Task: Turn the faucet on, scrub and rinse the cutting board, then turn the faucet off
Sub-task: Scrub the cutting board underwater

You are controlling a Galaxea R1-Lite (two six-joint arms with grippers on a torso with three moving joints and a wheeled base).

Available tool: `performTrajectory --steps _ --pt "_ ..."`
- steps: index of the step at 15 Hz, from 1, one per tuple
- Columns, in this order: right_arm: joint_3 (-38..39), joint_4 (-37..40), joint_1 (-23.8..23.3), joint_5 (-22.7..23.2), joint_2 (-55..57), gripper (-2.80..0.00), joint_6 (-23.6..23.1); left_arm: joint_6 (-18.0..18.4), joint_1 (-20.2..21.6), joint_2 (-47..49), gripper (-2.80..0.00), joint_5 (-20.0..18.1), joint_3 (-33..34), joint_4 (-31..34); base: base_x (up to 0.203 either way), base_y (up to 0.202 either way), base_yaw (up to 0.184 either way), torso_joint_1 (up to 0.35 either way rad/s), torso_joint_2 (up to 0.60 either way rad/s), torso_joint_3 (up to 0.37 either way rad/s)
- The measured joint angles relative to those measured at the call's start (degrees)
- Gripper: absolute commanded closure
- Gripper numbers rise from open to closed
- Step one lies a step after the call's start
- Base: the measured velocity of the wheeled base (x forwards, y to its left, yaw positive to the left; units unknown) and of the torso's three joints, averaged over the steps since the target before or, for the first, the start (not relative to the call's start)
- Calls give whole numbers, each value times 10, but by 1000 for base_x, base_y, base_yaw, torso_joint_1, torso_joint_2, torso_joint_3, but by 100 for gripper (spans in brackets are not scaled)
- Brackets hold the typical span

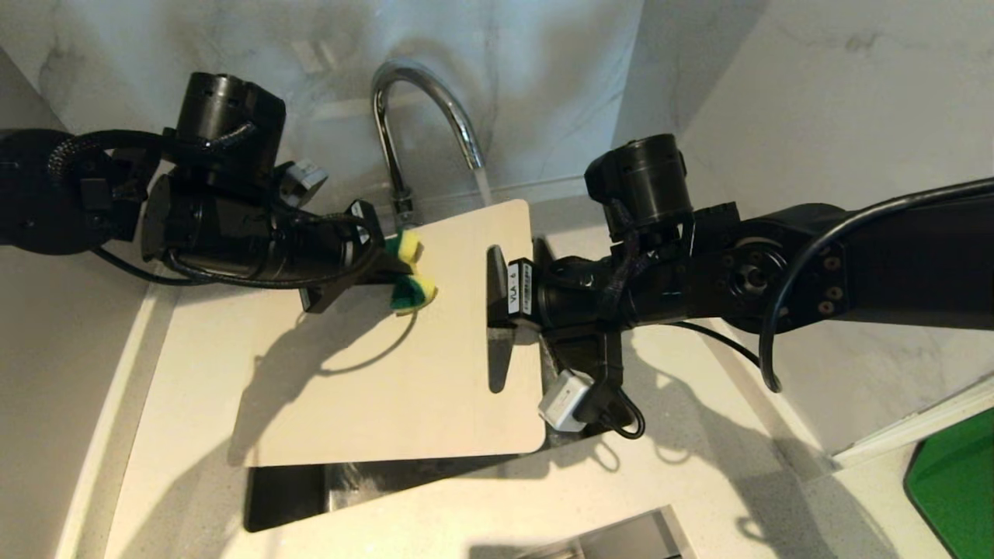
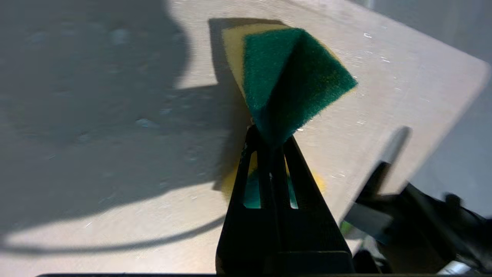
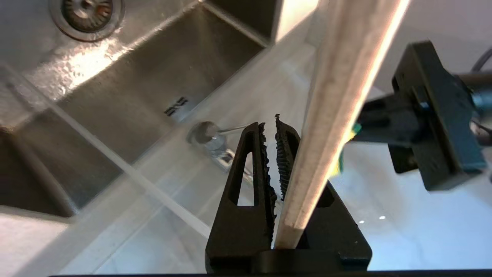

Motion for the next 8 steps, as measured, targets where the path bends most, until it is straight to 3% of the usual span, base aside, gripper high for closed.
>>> performTrajectory --steps 8 --pt "26 -34 0 1 -8 0 14 55 66 26 0 -13 26 -4 0 0 0 0 0 0"
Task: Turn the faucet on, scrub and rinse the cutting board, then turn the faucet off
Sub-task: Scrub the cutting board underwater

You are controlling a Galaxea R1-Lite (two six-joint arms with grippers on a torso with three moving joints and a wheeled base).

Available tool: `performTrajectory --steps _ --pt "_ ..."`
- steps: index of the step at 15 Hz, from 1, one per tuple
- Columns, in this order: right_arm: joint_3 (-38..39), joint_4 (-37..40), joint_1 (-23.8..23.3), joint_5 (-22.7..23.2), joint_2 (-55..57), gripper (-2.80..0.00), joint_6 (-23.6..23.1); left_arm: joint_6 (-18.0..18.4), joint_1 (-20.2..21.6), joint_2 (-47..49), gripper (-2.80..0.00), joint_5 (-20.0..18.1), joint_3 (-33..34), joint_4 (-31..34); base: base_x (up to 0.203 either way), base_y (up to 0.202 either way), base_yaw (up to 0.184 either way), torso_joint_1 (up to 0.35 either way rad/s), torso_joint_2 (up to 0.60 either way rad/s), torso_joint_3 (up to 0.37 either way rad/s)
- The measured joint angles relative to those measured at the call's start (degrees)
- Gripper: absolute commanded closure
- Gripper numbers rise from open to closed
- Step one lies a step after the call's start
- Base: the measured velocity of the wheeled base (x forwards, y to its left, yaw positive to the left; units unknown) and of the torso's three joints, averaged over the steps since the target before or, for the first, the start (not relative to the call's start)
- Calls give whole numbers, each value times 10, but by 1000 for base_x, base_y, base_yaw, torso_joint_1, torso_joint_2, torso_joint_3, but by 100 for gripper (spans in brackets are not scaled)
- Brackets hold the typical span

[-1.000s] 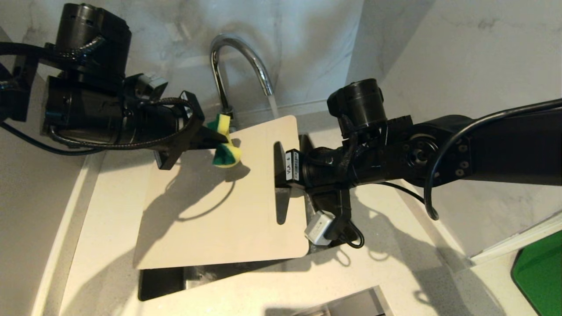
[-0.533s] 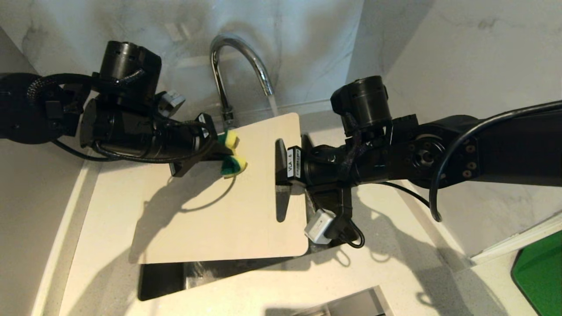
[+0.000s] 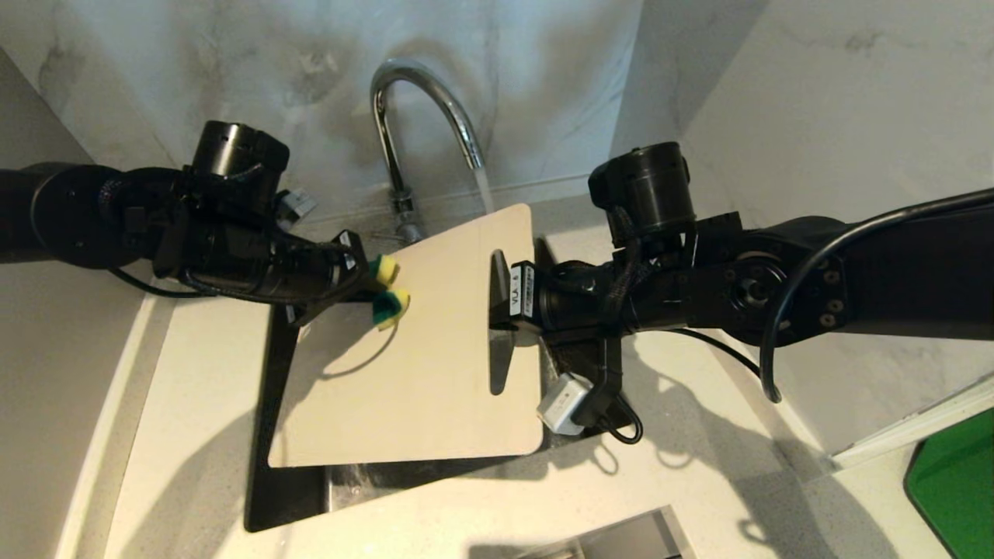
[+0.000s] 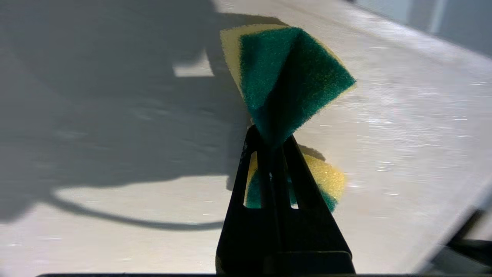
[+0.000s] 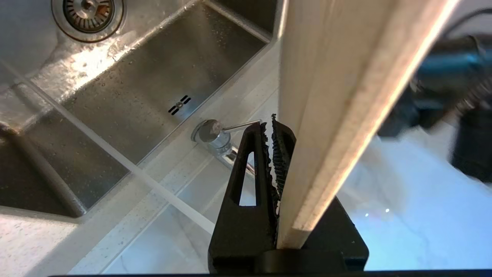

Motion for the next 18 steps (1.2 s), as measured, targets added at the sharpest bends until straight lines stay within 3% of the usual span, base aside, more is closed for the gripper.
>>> performTrajectory --steps 11,15,18 --pt "1 -2 0 1 -23 0 9 102 180 -2 0 -103 93 -36 0 0 0 0 0 0" --pt "3 -2 0 1 -26 0 9 114 215 4 0 -107 115 -63 0 0 0 0 0 0" --pt "5 -2 0 1 -26 0 9 108 213 -9 0 -109 104 -62 0 0 0 0 0 0"
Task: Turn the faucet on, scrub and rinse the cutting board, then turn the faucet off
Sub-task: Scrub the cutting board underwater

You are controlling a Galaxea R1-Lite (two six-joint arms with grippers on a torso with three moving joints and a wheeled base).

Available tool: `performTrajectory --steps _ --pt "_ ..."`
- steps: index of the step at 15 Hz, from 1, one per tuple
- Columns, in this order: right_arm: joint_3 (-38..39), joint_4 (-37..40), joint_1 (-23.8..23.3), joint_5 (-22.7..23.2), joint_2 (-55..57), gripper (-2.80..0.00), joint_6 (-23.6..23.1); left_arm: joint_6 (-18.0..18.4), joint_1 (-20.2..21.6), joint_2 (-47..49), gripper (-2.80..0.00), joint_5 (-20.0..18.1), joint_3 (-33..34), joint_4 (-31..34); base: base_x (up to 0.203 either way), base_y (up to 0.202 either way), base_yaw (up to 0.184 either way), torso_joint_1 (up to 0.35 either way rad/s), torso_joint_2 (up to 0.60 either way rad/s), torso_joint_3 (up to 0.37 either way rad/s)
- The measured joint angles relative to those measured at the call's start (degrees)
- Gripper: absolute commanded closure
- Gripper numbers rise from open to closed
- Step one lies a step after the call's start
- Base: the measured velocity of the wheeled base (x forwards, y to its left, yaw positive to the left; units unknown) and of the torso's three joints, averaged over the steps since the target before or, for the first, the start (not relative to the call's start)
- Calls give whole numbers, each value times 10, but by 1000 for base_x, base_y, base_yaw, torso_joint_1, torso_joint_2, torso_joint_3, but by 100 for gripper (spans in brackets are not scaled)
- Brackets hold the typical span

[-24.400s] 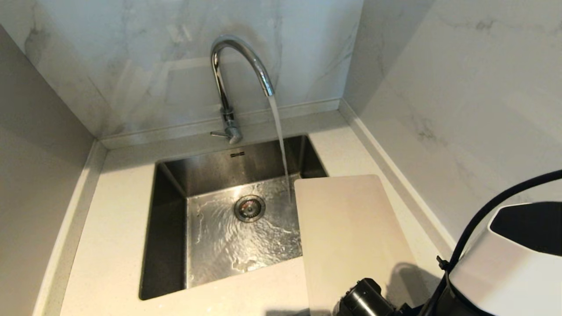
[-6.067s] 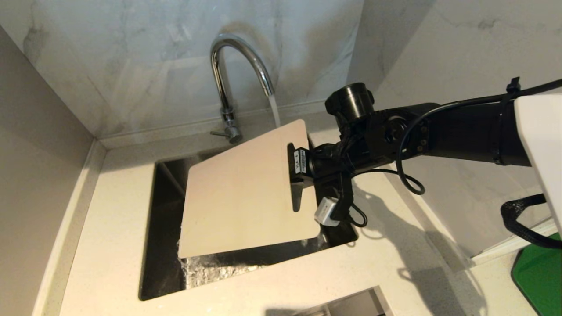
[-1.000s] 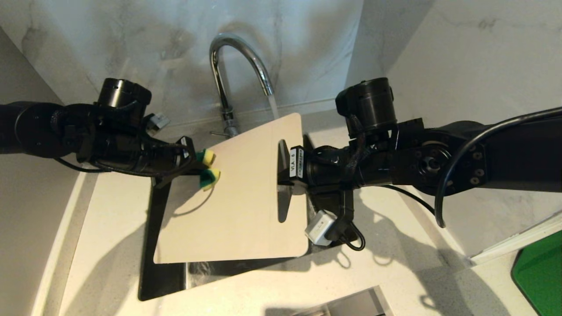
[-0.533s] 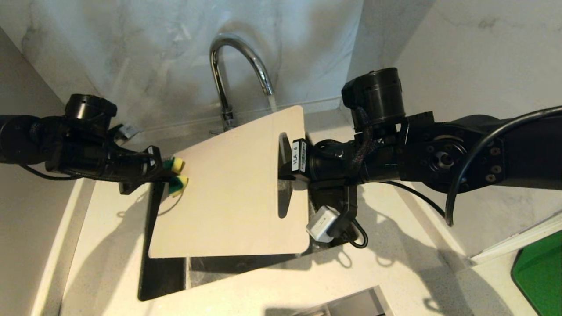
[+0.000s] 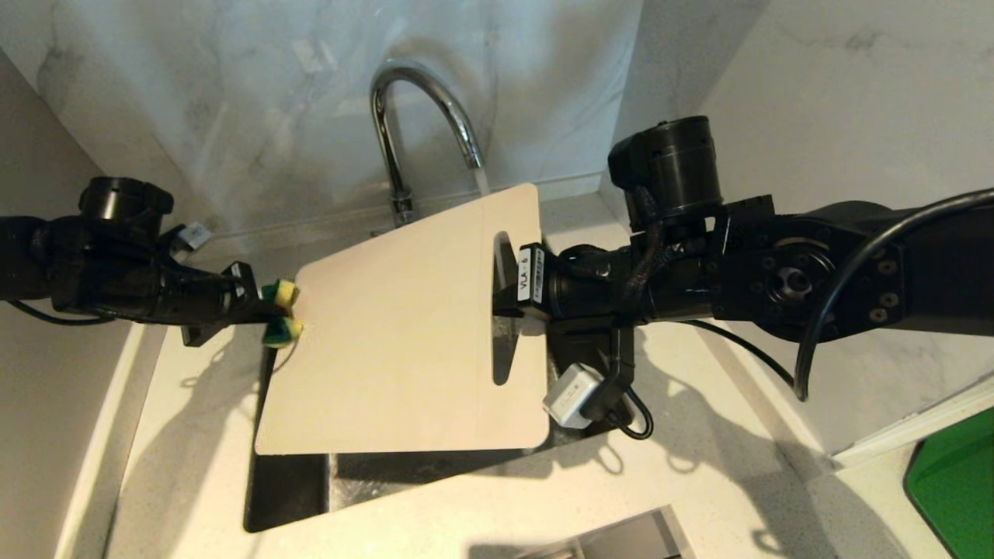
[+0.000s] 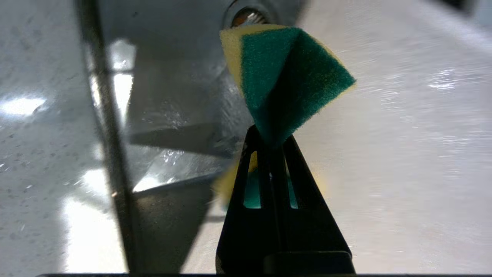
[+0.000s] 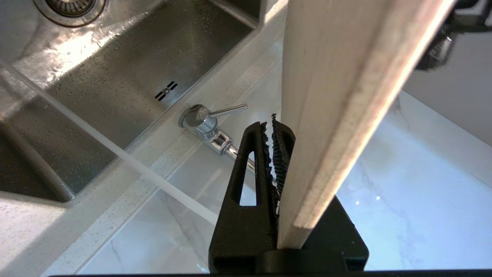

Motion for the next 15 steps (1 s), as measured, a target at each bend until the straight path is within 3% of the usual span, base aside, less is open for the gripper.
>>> performTrajectory --steps 5,9,12,15 --pt "5 0 0 0 0 0 0 -41 -76 -65 0 -1 -77 72 0 0 0 0 0 0" --pt "5 1 -2 -1 -1 0 0 -78 -209 -119 0 7 -103 132 0 0 0 0 0 0" --pt "5 1 -3 -2 -2 0 0 -90 -305 -140 0 47 -52 127 0 0 0 0 0 0" --pt "5 1 -2 -2 -7 0 0 -89 -321 -133 0 75 31 42 0 0 0 0 0 0"
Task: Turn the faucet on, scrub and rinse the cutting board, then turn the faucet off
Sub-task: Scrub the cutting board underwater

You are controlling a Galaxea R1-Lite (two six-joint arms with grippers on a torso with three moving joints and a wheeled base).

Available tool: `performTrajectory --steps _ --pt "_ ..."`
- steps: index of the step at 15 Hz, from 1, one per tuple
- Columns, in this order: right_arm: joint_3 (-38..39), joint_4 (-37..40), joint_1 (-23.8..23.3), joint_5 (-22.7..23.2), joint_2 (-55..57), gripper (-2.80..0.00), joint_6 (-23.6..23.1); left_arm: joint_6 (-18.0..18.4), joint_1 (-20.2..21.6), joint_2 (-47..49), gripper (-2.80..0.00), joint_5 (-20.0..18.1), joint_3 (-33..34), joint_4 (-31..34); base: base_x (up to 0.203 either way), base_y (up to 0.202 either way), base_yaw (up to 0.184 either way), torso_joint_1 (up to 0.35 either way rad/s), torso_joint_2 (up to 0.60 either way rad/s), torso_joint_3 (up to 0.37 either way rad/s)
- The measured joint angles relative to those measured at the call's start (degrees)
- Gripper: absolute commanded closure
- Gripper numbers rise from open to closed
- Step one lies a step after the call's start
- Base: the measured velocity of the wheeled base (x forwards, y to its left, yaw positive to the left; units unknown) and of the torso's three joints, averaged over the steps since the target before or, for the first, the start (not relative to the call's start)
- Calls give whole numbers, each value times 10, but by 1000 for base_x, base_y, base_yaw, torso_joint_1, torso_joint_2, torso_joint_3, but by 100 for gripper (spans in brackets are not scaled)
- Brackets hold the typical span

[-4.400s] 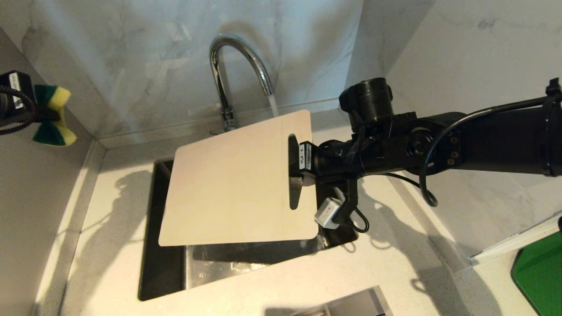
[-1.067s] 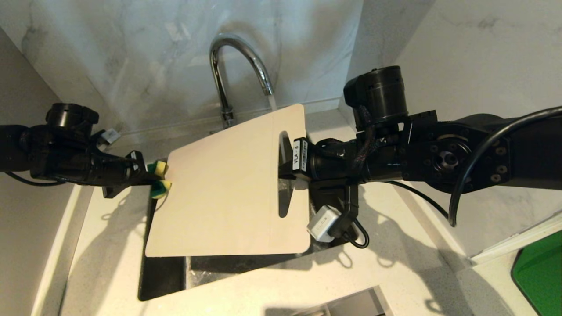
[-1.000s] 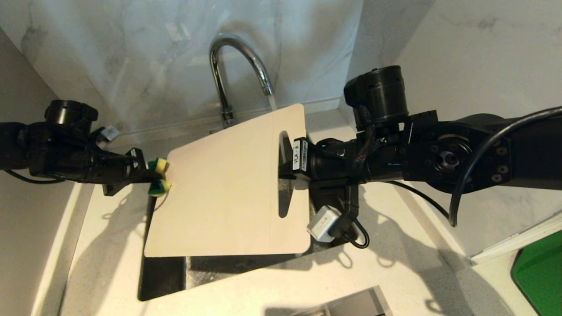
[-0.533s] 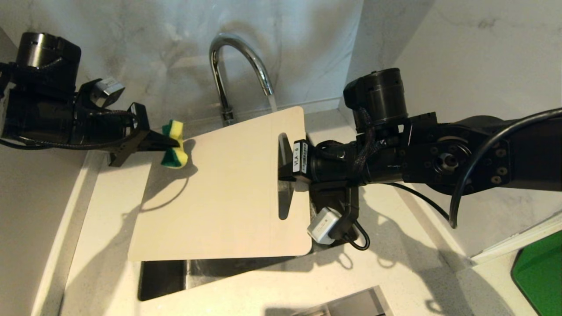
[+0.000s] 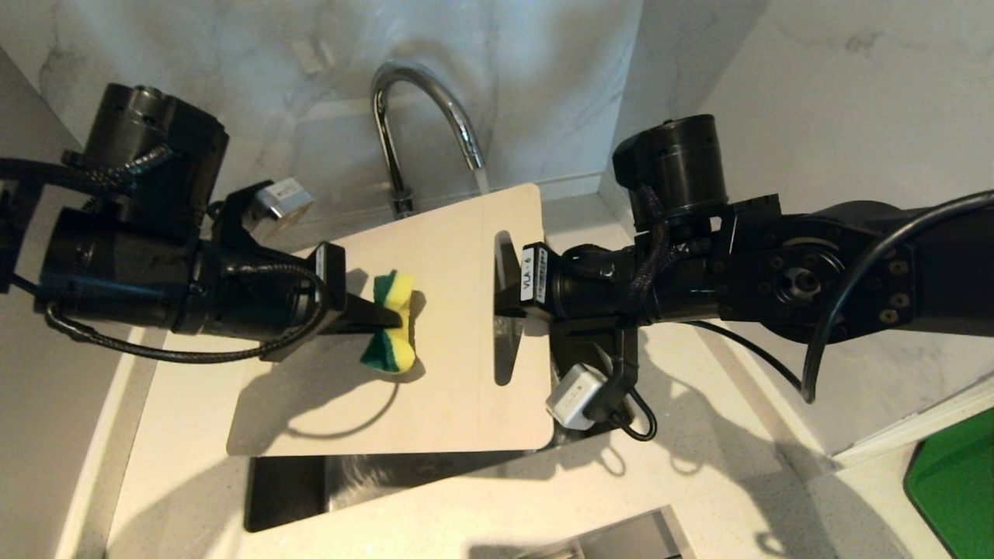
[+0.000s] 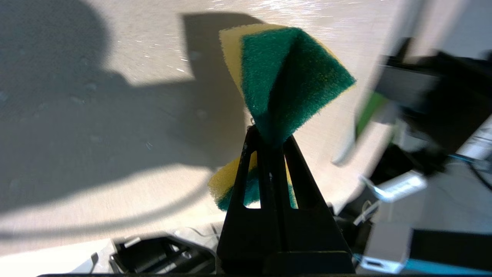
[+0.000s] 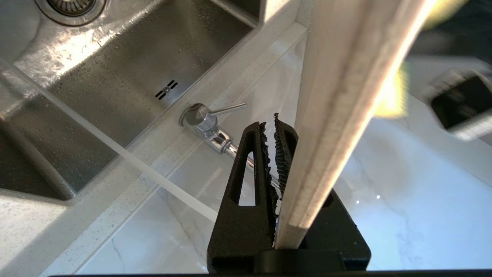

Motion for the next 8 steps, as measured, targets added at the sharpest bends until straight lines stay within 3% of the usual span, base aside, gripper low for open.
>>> performTrajectory --steps 3,8 --pt "4 1 -1 -2 -4 0 0 10 38 10 0 -2 77 -76 0 0 0 0 0 0" --pt "8 0 -1 -1 -7 0 0 42 125 18 0 -33 149 -126 0 0 0 0 0 0"
